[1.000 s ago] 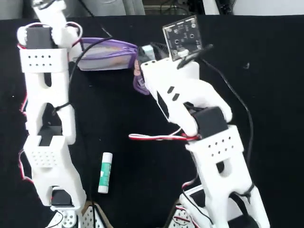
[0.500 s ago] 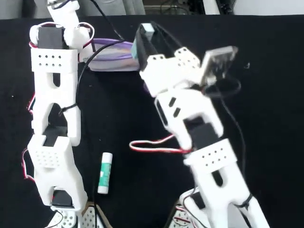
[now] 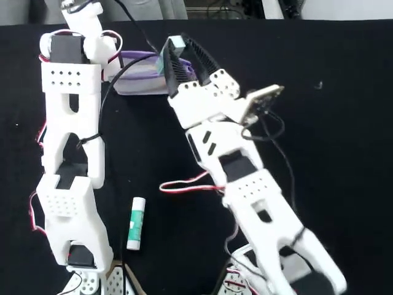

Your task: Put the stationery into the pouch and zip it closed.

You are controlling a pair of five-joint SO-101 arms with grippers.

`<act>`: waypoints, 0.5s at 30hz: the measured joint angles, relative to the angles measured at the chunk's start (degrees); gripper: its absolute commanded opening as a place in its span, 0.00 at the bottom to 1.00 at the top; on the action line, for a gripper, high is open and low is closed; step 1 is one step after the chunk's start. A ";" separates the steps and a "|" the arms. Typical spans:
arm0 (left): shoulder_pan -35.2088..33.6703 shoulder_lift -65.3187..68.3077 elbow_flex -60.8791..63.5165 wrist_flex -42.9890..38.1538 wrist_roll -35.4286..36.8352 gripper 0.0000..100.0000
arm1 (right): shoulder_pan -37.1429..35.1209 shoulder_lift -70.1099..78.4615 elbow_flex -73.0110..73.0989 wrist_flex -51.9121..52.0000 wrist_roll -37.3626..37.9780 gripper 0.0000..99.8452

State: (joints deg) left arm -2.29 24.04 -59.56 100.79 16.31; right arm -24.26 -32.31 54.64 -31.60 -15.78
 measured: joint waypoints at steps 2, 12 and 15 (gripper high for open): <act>0.00 0.09 0.53 0.00 0.00 0.03 | 0.00 4.40 -1.23 -2.20 0.00 0.01; 0.00 0.09 0.62 0.00 0.00 0.03 | -1.05 18.37 -6.07 -4.40 5.98 0.01; 0.00 0.09 0.62 0.00 0.00 0.03 | -1.58 19.69 -6.15 -4.57 6.68 0.02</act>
State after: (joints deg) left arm -2.29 24.13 -58.95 100.79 16.31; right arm -25.85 -12.62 48.48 -36.18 -9.10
